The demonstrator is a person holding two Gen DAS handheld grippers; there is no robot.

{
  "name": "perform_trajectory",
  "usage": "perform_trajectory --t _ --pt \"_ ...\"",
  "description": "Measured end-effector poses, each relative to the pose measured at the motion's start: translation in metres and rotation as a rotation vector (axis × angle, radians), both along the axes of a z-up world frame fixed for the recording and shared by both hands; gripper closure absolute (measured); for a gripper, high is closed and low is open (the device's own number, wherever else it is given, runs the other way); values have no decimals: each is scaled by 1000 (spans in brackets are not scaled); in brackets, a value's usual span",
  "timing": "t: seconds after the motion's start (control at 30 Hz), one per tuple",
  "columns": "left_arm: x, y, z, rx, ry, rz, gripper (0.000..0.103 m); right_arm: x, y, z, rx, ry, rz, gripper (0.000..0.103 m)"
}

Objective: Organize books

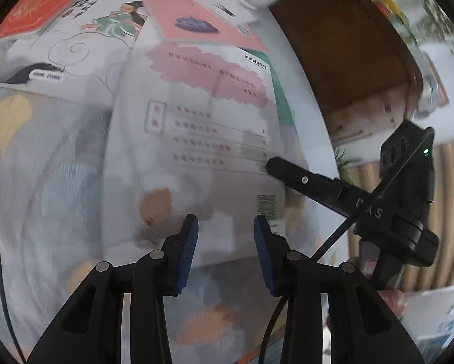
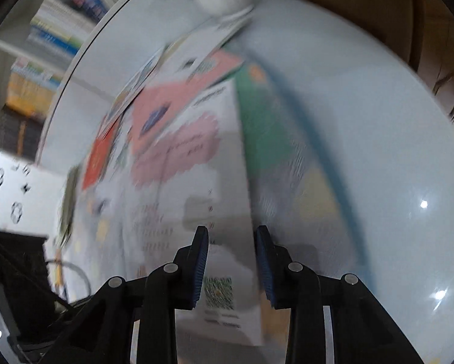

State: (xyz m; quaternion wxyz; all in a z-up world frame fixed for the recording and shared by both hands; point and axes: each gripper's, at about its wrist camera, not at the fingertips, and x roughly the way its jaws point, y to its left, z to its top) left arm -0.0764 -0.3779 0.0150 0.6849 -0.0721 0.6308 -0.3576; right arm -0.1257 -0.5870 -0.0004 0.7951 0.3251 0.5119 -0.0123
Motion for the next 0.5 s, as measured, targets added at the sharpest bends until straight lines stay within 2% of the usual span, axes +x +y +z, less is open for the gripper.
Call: perform_trajectory --t 0.1,0.2,0.27,0.37,0.4,0.43,0.5 --pt "-14 12 6 18 -7 3 69 -22 13 0 6 7 52 71" --pt "1 33 14 72 -93 93 68 -43 12 -3 68 18 56 71" --pt "23 42 13 94 -99 150 68 -41 6 -3 73 22 35 71" --pt "41 41 2 156 -116 170 69 -22 1 1 56 4 5 71" --pt "43 38 -3 158 -100 163 69 -13 -1 -2 71 -13 -2 69" --pt "41 36 -1 156 -115 166 67 -7 -2 -7 100 -15 -4 62" --pt "37 36 0 156 -113 155 64 -6 -8 -14 199 -83 -19 48"
